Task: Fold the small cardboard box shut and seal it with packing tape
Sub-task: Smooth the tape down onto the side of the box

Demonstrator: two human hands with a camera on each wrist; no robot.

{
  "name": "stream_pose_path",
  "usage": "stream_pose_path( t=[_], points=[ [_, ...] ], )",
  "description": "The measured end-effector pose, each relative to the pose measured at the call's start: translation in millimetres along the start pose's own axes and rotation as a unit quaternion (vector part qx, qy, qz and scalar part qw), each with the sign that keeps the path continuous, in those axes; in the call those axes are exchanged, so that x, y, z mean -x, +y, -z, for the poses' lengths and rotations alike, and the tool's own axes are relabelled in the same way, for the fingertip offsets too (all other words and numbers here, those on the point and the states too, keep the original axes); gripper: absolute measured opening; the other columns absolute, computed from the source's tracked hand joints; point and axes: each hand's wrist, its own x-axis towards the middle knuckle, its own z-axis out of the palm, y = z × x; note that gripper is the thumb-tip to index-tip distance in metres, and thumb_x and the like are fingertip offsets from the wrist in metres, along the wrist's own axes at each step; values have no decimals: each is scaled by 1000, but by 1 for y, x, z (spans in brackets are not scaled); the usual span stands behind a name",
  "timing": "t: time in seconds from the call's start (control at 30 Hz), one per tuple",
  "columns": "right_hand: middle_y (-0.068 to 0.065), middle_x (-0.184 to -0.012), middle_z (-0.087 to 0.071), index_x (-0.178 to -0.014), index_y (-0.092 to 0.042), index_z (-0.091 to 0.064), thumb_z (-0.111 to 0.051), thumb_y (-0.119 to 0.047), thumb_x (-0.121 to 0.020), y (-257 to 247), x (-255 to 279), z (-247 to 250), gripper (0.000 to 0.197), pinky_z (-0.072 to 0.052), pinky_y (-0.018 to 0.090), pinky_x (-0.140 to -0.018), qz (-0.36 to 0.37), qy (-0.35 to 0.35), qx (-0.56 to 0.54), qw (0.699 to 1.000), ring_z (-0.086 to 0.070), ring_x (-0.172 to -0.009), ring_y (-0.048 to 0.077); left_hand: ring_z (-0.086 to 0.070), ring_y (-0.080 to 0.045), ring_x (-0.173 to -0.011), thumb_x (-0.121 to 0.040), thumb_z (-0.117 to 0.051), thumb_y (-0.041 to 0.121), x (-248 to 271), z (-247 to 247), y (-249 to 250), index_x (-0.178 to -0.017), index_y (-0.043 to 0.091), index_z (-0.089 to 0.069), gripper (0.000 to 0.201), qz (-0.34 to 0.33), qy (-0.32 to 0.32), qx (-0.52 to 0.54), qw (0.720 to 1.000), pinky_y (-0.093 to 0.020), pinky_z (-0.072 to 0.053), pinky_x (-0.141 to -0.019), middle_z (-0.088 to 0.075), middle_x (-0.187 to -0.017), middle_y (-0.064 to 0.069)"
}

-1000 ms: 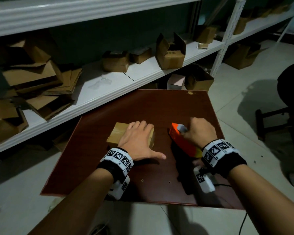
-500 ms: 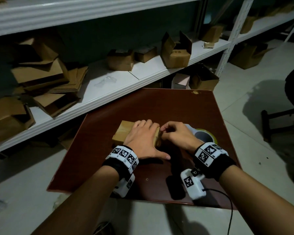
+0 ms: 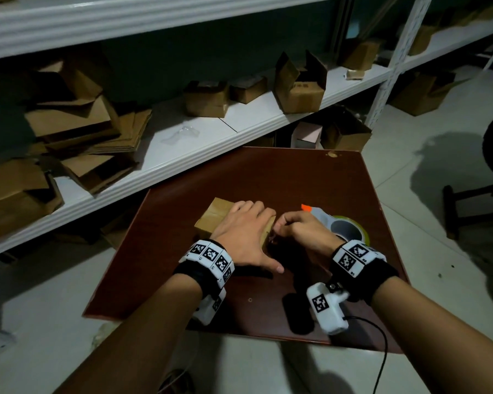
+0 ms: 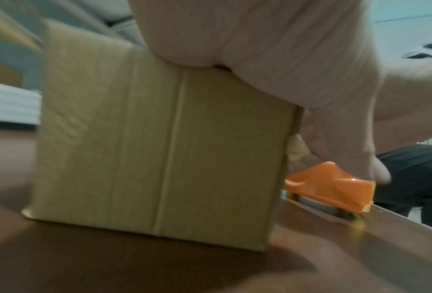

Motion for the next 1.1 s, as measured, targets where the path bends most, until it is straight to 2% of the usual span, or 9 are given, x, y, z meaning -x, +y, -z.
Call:
stream_pose_path(
  t=[0.17, 0.4, 0.47, 0.57, 0.67, 0.77, 0.83, 0.97, 1.1],
  points=[
    [0, -79, -70, -68, -21, -71, -70, -16, -88, 4, 1, 3, 20, -54, 47, -85, 31, -11, 50, 998, -63, -81, 18, -45, -21, -124, -59, -68, 89, -1, 0, -4, -147, 24, -42, 113, -44, -12, 1, 999, -41, -30, -118, -47, -131, 3],
    [2, -82, -70, -73, -18, -71, -68, -11, -96, 0, 7, 14, 24, -49, 35, -83, 15, -46, -32, 998, -64, -86, 19, -39, -23, -133, -58, -76, 83, -4, -2, -8, -150, 24, -40, 115, -52, -14, 5, 999, -41, -30, -120, -42, -140, -1],
    [7, -81, -71, -76, -12, -70, -73, -9, -93, 1, 12, 13, 17, -50, 34, -76, -19, -74, -103, 992, -64, -78, 20, -30, -27, -143, -57, -79, 81, -4, -3, -8, -154, 26, -37, 119, -47, -15, 1, 999, -44, -24, -125, -35, -149, -4],
    [22, -80, -68, -80, -1, -66, -74, 4, -87, 3, 19, 12, 12, -54, 32, -64, -70, -107, -212, 969, -62, -66, 25, -16, -31, -153, -59, -80, 80, -3, -3, -9, -162, 35, -27, 124, -42, -21, -14, 999, -51, -3, -131, -24, -158, -9],
    [24, -81, -71, -79, -4, -65, -83, 1, -74, 4, 21, 14, 19, -60, 33, -68, -107, -104, -237, 960, -67, -69, 26, -9, -34, -156, -66, -79, 79, -1, 1, -10, -166, 46, -9, 126, -45, -33, -32, 998, -56, 6, -130, -16, -164, -12],
    [21, -79, -72, -82, -3, -66, -80, 3, -79, 4, 23, 7, 16, -61, 31, -67, -126, -95, -259, 953, -69, -68, 24, 4, -36, -160, -74, -79, 71, 1, 5, -11, -165, 49, 3, 124, -34, -47, -33, 998, -57, 8, -128, -6, -170, -16],
    [19, -76, -72, -86, 1, -68, -79, 3, -82, 3, 26, -2, 12, -59, 27, -60, -134, -90, -279, 947, -66, -64, 21, 12, -38, -161, -77, -80, 68, 2, 5, -11, -165, 45, 11, 129, -22, -58, -52, 997, -58, 6, -130, 2, -173, -18],
    [18, -85, -76, -96, 0, -75, -88, -13, -66, 7, 26, -10, 36, -58, 24, -59, -144, -73, -265, 951, -69, -68, 18, 20, -37, -161, -72, -84, 68, 1, 7, -13, -165, 23, 23, 149, 35, -83, -64, 994, -58, -2, -131, 15, -174, -19],
    [15, -86, -78, -88, -5, -75, -84, -7, -80, 3, 26, -12, 12, -59, 22, -61, -150, -69, -254, 953, -70, -71, 16, 26, -41, -158, -68, -84, 70, 0, 10, -15, -161, 8, 28, 159, 103, -99, -61, 988, -59, -4, -130, 27, -171, -21]
  ],
)
